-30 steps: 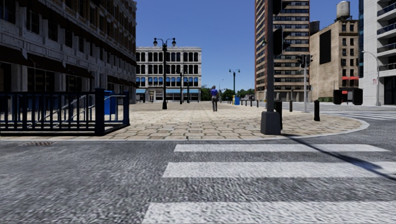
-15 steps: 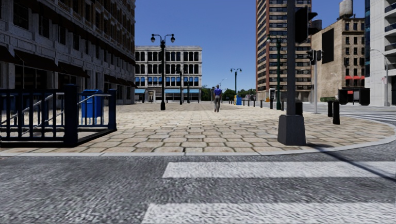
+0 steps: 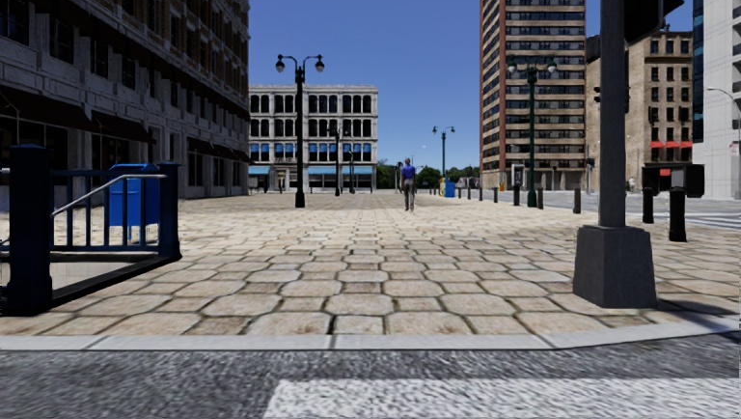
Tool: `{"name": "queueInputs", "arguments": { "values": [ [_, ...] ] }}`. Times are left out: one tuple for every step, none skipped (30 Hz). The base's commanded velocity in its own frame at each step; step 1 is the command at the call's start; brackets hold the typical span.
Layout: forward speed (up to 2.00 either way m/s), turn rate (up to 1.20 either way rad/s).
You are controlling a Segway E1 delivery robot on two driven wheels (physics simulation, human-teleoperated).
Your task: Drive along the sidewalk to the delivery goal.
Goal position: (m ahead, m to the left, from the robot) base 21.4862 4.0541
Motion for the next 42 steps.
{"name": "queueInputs", "arguments": {
  "values": [
    [2.00,0.00],
    [2.00,0.00],
    [2.00,0.00],
    [2.00,0.00],
    [2.00,0.00],
    [2.00,0.00],
    [2.00,0.00],
    [2.00,0.00],
    [2.00,0.00],
    [2.00,0.00],
    [2.00,0.00],
    [2.00,0.00],
    [2.00,0.00],
    [2.00,0.00],
    [2.00,0.00],
    [2.00,0.00],
    [1.97,0.00],
    [1.97,0.00],
    [1.83,0.00],
    [1.65,0.00],
    [1.59,0.00],
    [1.55,0.00],
    [1.55,0.00],
    [1.51,0.00],
    [1.39,0.02],
    [1.31,0.07],
    [1.31,0.07],
    [1.27,0.10],
    [1.26,0.14],
    [1.25,0.19],
    [1.25,0.23],
    [1.25,0.23],
    [1.25,0.29],
    [1.25,0.33],
    [1.25,0.35],
    [1.25,0.35],
    [1.25,0.36],
    [1.25,0.36],
    [1.26,0.36],
    [1.28,0.37],
    [1.28,0.37],
    [1.29,0.38]
  ]
}}
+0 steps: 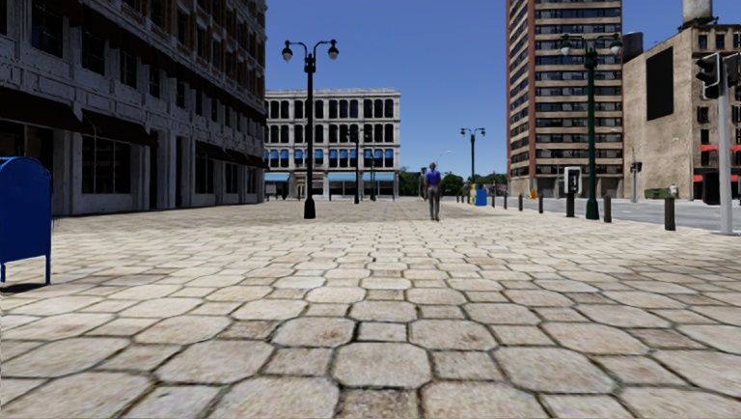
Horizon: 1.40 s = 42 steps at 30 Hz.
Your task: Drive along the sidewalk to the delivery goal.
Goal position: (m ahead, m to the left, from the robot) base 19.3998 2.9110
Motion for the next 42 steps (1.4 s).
{"name": "queueInputs", "arguments": {
  "values": [
    [1.31,0.39],
    [1.35,0.39],
    [1.39,0.39],
    [1.39,0.39],
    [1.40,0.39],
    [1.40,0.40],
    [1.41,0.44],
    [1.42,0.48],
    [1.42,0.48],
    [1.46,0.49],
    [1.66,0.49],
    [2.00,0.49],
    [2.00,0.49],
    [2.00,0.49],
    [2.00,0.49],
    [2.00,0.49],
    [2.00,0.49],
    [2.00,0.49],
    [2.00,0.49],
    [2.00,0.49],
    [2.00,0.49],
    [2.00,0.49],
    [2.00,0.49],
    [2.00,0.49],
    [2.00,0.49],
    [2.00,0.49],
    [2.00,0.49],
    [2.00,0.49],
    [2.00,0.49],
    [2.00,0.49],
    [2.00,0.49],
    [2.00,0.49],
    [2.00,0.49],
    [2.00,0.49],
    [2.00,0.49],
    [2.00,0.49],
    [2.00,0.42],
    [2.00,0.25],
    [2.00,0.25],
    [2.00,0.08],
    [2.00,0.00],
    [2.00,0.00]
  ]
}}
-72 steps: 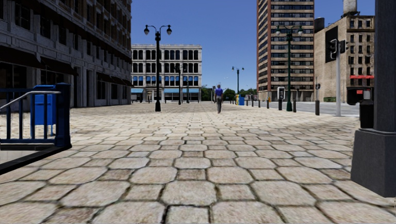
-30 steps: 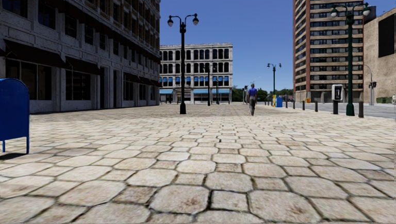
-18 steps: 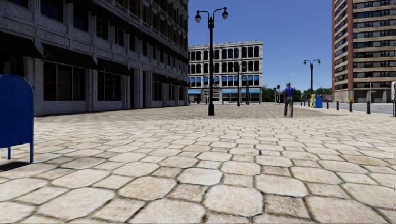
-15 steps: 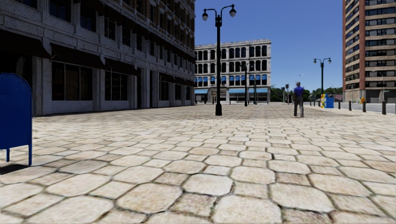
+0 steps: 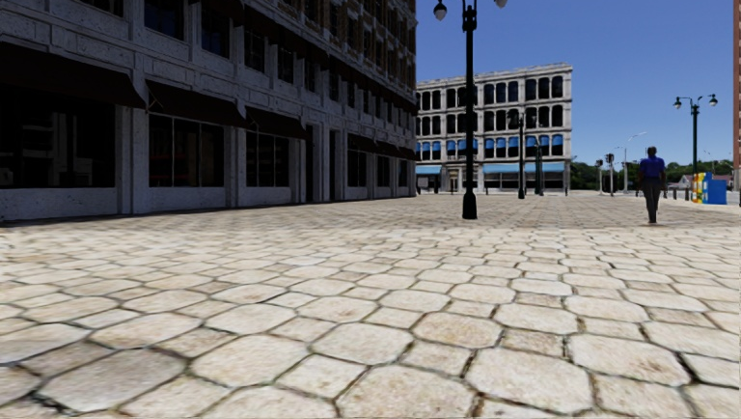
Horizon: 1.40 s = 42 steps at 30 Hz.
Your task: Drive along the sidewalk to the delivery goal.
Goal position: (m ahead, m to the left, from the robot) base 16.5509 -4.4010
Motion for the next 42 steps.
{"name": "queueInputs", "arguments": {
  "values": [
    [2.00,0.00],
    [2.00,0.00],
    [2.00,0.00],
    [2.00,0.00],
    [2.00,0.00],
    [2.00,0.00],
    [2.00,0.00],
    [2.00,0.00],
    [2.00,0.00],
    [2.00,0.00],
    [2.00,0.00],
    [2.00,0.00],
    [2.00,0.00],
    [2.00,0.00],
    [2.00,0.00],
    [2.00,0.00],
    [2.00,0.00],
    [2.00,0.00],
    [2.00,0.00],
    [2.00,0.00],
    [2.00,0.00],
    [2.00,0.00],
    [2.00,0.00],
    [2.00,0.00],
    [2.00,0.00],
    [2.00,0.00],
    [2.00,0.00],
    [2.00,0.00],
    [2.00,0.00],
    [2.00,0.00],
    [2.00,0.00],
    [2.00,0.00],
    [2.00,0.00],
    [2.00,0.00],
    [2.00,0.00],
    [2.00,0.00],
    [2.00,0.00],
    [2.00,0.00],
    [2.00,0.00],
    [2.00,0.00],
    [2.00,0.00],
    [2.00,0.00]
  ]
}}
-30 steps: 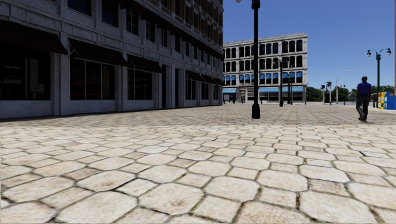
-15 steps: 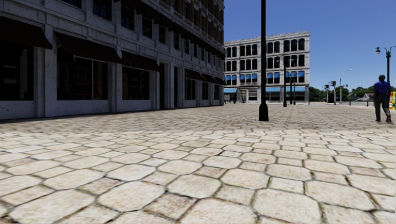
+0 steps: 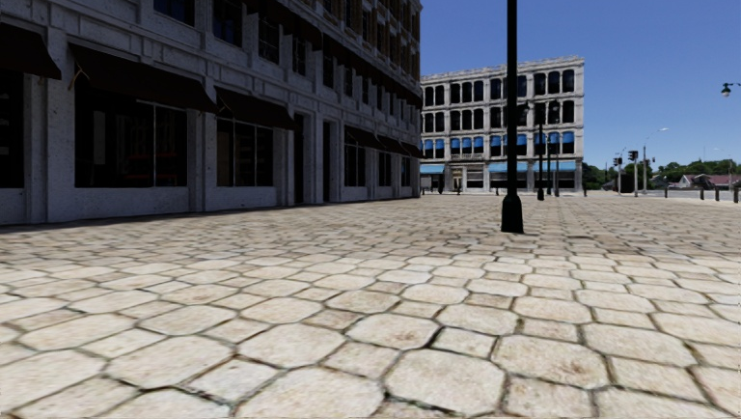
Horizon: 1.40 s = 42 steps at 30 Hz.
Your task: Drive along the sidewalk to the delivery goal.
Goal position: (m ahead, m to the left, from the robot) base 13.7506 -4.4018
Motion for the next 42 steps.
{"name": "queueInputs", "arguments": {
  "values": [
    [2.00,0.00],
    [2.00,0.00],
    [2.00,0.00],
    [2.00,0.00],
    [2.00,0.00],
    [2.00,0.00],
    [2.00,0.00],
    [2.00,0.00],
    [2.00,0.00],
    [2.00,0.00],
    [2.00,0.00],
    [2.00,0.00],
    [2.00,0.00],
    [2.00,0.00],
    [2.00,0.00],
    [2.00,0.00],
    [2.00,0.00],
    [2.00,0.00],
    [2.00,0.00],
    [2.00,0.00],
    [2.00,0.00],
    [2.00,0.00],
    [2.00,0.00],
    [2.00,0.00],
    [2.00,0.00],
    [2.00,0.00],
    [2.00,0.00],
    [2.00,0.00],
    [2.00,0.00],
    [2.00,0.00],
    [2.00,0.00],
    [2.00,0.00],
    [2.00,0.00],
    [2.00,-0.08],
    [2.00,-0.19],
    [2.00,-0.19],
    [2.00,-0.22],
    [2.00,-0.23],
    [2.00,-0.26],
    [2.00,-0.26],
    [2.00,-0.29],
    [2.00,-0.33]
  ]
}}
